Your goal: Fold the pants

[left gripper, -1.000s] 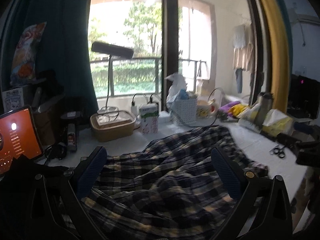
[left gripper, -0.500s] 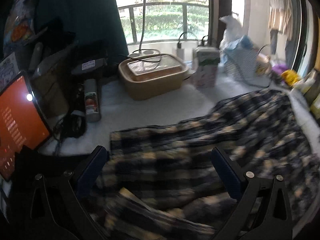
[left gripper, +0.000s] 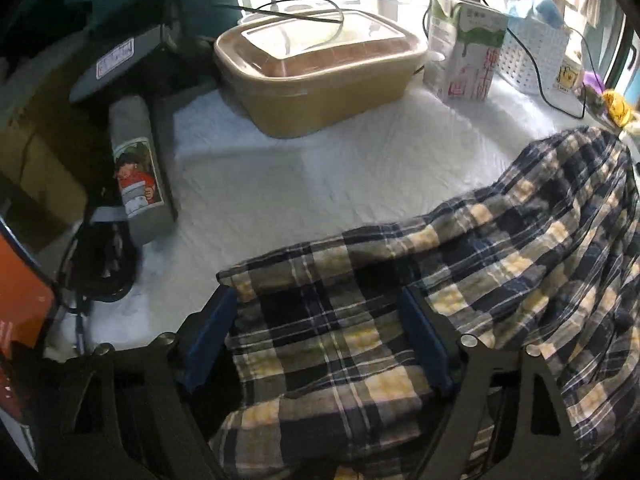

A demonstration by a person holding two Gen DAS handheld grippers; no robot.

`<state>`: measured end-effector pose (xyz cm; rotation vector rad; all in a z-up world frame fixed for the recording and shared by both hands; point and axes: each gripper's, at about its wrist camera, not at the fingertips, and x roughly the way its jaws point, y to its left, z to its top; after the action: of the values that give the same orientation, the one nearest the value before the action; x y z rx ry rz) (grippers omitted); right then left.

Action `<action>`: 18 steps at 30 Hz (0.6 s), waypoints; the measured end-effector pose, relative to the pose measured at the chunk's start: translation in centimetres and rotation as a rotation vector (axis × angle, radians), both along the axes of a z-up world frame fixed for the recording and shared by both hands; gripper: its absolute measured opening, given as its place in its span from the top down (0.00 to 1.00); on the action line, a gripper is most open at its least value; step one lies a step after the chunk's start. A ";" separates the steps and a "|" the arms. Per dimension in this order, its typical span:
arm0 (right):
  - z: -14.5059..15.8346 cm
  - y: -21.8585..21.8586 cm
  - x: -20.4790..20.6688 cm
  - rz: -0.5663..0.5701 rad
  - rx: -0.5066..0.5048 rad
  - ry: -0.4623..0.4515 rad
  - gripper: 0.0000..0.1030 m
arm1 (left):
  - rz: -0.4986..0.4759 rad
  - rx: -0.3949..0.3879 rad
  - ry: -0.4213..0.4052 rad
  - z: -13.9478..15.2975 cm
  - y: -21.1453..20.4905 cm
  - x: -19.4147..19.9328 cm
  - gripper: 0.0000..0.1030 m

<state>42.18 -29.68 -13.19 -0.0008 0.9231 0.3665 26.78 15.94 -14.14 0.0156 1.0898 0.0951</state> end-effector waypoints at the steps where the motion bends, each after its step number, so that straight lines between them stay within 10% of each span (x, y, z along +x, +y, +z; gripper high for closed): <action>1: -0.3 0.1 0.5 0.002 0.012 0.012 0.16 | 0.004 -0.002 -0.006 0.0 0.0 -0.1 0.19; 5: -1.7 1.0 2.2 0.024 0.056 0.070 0.25 | -0.011 -0.005 -0.050 -0.1 -0.5 -0.5 0.26; 8: -2.2 1.9 2.8 0.035 0.054 0.061 0.42 | -0.031 -0.029 -0.082 0.2 -1.1 -0.8 0.68; 10: -2.4 2.4 3.2 0.065 0.080 0.079 0.85 | -0.037 -0.039 -0.090 0.5 -1.4 -1.0 0.98; 18: 1.9 2.7 1.3 0.021 0.007 -0.103 0.94 | -0.140 -0.041 -0.224 4.8 -3.5 0.8 0.98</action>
<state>43.45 -26.94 -11.31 -0.0226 0.8204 0.3857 27.59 12.44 -9.38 0.0433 0.8638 -0.0511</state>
